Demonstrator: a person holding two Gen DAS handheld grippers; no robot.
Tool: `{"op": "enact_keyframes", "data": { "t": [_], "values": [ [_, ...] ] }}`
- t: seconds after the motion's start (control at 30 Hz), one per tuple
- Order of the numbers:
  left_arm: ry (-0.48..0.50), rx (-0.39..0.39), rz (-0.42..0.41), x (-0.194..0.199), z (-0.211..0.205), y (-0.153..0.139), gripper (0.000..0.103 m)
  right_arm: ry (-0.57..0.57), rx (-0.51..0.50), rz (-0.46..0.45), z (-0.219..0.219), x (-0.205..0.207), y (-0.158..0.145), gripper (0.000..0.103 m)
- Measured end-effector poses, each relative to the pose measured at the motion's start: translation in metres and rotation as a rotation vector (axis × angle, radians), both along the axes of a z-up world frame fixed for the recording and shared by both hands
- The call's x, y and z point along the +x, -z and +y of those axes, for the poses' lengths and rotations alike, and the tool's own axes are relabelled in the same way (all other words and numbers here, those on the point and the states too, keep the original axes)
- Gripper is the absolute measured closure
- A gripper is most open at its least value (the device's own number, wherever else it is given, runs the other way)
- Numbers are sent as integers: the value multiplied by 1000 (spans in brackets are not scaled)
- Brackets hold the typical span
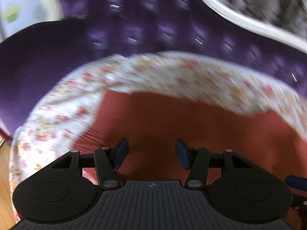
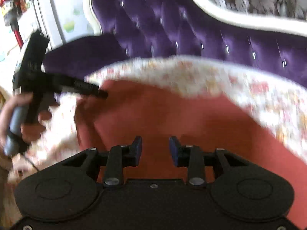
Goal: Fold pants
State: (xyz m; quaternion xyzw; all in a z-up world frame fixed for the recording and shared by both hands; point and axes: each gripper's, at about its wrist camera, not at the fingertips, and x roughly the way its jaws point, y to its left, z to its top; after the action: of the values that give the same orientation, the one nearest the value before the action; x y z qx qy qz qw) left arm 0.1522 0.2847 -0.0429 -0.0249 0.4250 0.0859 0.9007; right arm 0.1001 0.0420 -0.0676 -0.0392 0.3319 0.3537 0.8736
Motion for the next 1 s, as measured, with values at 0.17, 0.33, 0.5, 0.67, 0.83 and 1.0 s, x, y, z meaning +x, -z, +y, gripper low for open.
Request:
{"op": "enact_keyframes", "data": {
  "t": [0.17, 0.33, 0.5, 0.67, 0.83, 1.0],
  "values": [
    [68, 116, 140, -12, -21, 28, 48, -137, -118, -20, 4, -42, 27, 59],
    [33, 26, 136, -25, -6, 22, 49, -126, -18, -7, -14, -14, -7, 72],
    [45, 48, 148, -20, -11, 19, 48, 48, 30, -100, -31, 77, -31, 58],
    [32, -4, 128, -12, -1, 18, 49, 100, -15, -113, -31, 137, -25, 42],
    [12, -56, 68, -7, 4, 11, 49, 15, -47, -68, -20, 149, -8, 66],
    [-22, -85, 44, 8, 2, 10, 49, -59, -97, -148, -12, 100, -2, 97]
  ]
}}
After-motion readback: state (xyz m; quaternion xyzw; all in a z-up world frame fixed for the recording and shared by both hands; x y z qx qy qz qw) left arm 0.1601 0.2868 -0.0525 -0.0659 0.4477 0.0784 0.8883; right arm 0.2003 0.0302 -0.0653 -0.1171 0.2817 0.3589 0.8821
